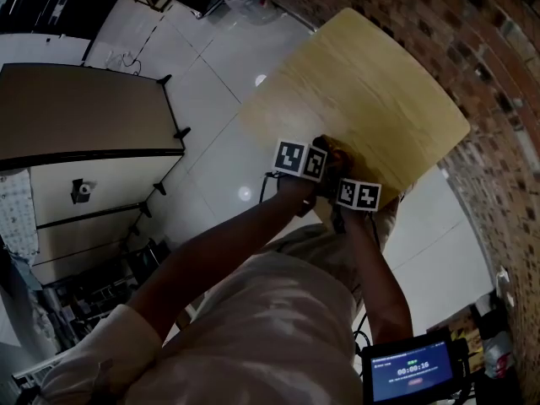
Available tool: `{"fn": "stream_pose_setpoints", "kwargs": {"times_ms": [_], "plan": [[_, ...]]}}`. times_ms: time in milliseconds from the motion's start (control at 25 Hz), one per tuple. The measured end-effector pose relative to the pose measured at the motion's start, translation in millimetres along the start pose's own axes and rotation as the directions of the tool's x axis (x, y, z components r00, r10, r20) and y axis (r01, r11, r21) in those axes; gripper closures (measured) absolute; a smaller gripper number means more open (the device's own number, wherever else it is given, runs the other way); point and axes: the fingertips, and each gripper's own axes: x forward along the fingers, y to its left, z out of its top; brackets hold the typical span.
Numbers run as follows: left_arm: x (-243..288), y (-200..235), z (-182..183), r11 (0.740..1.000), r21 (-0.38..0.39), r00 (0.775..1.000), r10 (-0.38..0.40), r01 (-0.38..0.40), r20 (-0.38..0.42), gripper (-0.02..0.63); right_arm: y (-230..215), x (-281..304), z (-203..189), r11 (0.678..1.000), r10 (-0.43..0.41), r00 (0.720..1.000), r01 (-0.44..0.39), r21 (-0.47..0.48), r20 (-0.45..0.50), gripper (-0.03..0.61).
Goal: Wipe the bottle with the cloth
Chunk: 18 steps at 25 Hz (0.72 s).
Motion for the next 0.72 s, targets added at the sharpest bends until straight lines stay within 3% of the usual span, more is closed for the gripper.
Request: {"fn": "stream_pose_setpoints", "kwargs": {"times_ms": [80,160,280,400,560,640,720], "plan": [[0.4,-1.5,-1.2,1.000,0.015,1.000,0.001,-0.001,-0.006,0.440,-14.0,4.2,-6.7,0.994,0.010,0.999,-0.005,0.111,-0.043,0.514],[-0.5,-1.6,-1.7,0.999,0.032,1.000,0.003,-0.003,-0.015,0.442,-12.4,1.8,-12.9,0.980,0.073,0.993,-0.054,0.189,-0.094,0.515],[-1.6,-1.9,-5.2,0.996,0.085,0.999,0.008,-0.004,-0.050,0.442,-0.9,-23.6,-23.9,0.971,0.179,0.967,-0.143,0.191,-0.181,0.515],[-3.2,-1.8,-10.4,0.981,0.193,0.994,0.022,-0.001,-0.108,0.442,-9.6,-68.9,-20.3,0.983,0.163,0.969,-0.143,0.113,-0.188,0.515],[-3.7,-2.1,-17.5,0.930,0.368,0.981,0.064,0.009,-0.185,0.442,-37.7,-123.3,18.6,0.997,0.022,0.999,-0.024,-0.067,-0.033,0.515],[-3.4,-2.3,-19.9,0.909,0.416,0.976,0.068,0.025,-0.207,0.442,-31.9,-134.7,40.1,0.982,0.018,0.999,-0.010,-0.188,0.038,0.515],[-3.8,-2.6,-21.4,0.892,0.448,0.972,0.059,0.051,-0.229,0.442,-10.3,-132.7,55.4,0.948,0.075,0.995,-0.049,-0.315,0.070,0.515]]}}
